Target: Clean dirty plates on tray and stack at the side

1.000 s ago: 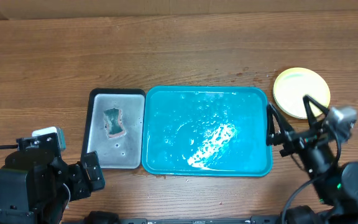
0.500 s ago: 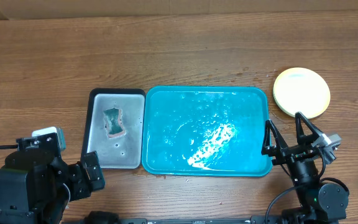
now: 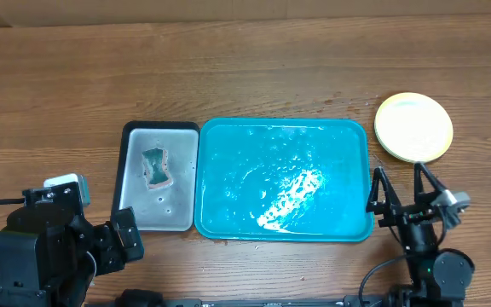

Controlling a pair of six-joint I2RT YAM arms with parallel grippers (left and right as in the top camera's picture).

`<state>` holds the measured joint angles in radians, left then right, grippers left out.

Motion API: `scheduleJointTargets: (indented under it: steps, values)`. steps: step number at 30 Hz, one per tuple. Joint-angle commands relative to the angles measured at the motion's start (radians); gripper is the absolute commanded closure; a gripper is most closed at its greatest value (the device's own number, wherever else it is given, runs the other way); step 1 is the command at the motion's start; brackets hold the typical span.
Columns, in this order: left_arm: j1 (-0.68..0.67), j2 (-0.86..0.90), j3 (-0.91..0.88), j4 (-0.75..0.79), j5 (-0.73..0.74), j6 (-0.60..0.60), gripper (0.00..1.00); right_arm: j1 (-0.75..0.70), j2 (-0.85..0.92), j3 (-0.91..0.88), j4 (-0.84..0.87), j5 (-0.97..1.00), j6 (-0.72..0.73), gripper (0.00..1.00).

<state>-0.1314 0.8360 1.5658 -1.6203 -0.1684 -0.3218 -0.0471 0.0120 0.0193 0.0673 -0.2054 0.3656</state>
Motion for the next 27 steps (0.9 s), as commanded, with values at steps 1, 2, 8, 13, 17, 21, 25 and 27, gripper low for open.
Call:
scheduleJointTargets:
  steps: [1, 2, 8, 13, 17, 21, 25, 27]
  values:
    - [-0.007, 0.000, 0.006, 0.001, 0.005, -0.015, 0.00, 0.015, -0.010, -0.012, -0.042, 0.063, 0.003, 0.00]
    - [-0.007, 0.000, 0.006, 0.001, 0.005, -0.015, 0.00, 0.015, -0.010, -0.012, -0.060, 0.076, 0.003, 0.00]
    - [-0.007, 0.000, 0.006, 0.001, 0.005, -0.015, 0.00, 0.015, -0.010, -0.012, -0.144, 0.103, -0.030, 0.01]
    - [-0.007, 0.000, 0.006, 0.001, 0.005, -0.015, 0.00, 0.018, -0.010, -0.012, -0.144, 0.102, -0.085, 0.00]
    - [-0.007, 0.000, 0.006, 0.001, 0.005, -0.015, 0.01, 0.019, -0.010, -0.012, -0.144, 0.098, -0.256, 0.00]
    - [-0.007, 0.000, 0.006, 0.001, 0.005, -0.015, 0.01, 0.019, -0.010, -0.012, -0.145, 0.105, -0.388, 0.00]
    - [-0.007, 0.000, 0.006, 0.001, 0.005, -0.015, 0.00, 0.019, -0.010, -0.011, -0.148, 0.121, -0.423, 0.00]
    - [-0.007, 0.000, 0.006, 0.001, 0.005, -0.015, 0.00, 0.019, -0.010, -0.011, -0.148, 0.127, -0.475, 0.00]
